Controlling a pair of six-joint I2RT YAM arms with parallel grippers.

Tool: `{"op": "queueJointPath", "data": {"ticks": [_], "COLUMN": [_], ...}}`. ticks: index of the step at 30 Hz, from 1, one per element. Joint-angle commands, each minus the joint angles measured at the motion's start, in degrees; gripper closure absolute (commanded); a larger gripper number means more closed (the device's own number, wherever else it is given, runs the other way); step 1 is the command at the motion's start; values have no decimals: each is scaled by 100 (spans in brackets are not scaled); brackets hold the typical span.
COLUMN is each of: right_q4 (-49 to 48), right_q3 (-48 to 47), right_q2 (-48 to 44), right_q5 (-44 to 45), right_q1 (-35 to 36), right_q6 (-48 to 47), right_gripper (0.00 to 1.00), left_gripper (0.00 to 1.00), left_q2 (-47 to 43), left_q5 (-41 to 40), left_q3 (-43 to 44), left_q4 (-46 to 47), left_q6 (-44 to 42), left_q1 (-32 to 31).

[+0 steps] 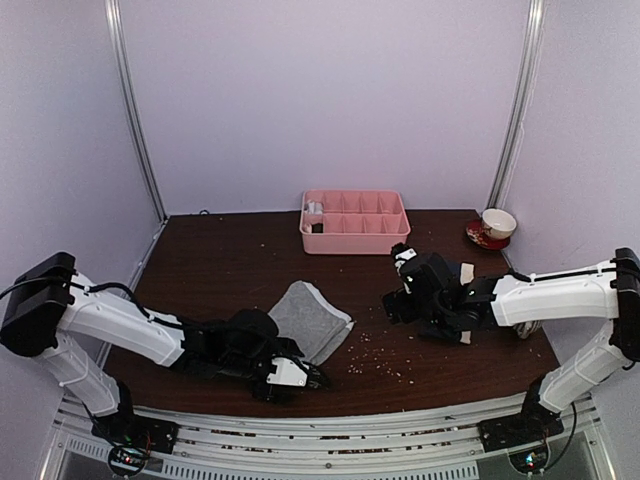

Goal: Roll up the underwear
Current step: Pick up the underwear from the center of the board.

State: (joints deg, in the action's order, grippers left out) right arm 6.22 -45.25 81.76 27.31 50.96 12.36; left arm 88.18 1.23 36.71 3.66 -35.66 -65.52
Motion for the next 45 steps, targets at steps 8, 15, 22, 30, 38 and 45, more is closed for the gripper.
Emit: {"op": "queueJointPath", "data": {"ticks": [8, 15, 22, 30, 38, 45], "right_q4": [-123, -112, -194, -628, -2281, -2765], "right_q3": [44, 57, 66, 113, 914, 991], "right_q2": [-17, -19, 107, 318, 351, 633], "right_q5": [170, 209, 20, -75, -438, -1211], "right_q1": [-20, -25, 41, 661, 1277, 1527], "right_q6": [43, 24, -244, -1002, -2513, -3769], "right_gripper": [0, 0, 0, 0, 0, 0], "left_gripper": [35, 68, 84, 100, 100, 100], "left_q2": [517, 746, 539, 12, -837, -870], "left_q5": [-494, -698, -1146, -834, -219, -117], "left_q3": [302, 316, 74, 91, -25, -155], "left_q4": [313, 198, 304, 123, -191, -202], "left_q6": [323, 366, 346, 359, 223, 135], "left_q1": [-101, -146, -58, 369, 734, 777]}}
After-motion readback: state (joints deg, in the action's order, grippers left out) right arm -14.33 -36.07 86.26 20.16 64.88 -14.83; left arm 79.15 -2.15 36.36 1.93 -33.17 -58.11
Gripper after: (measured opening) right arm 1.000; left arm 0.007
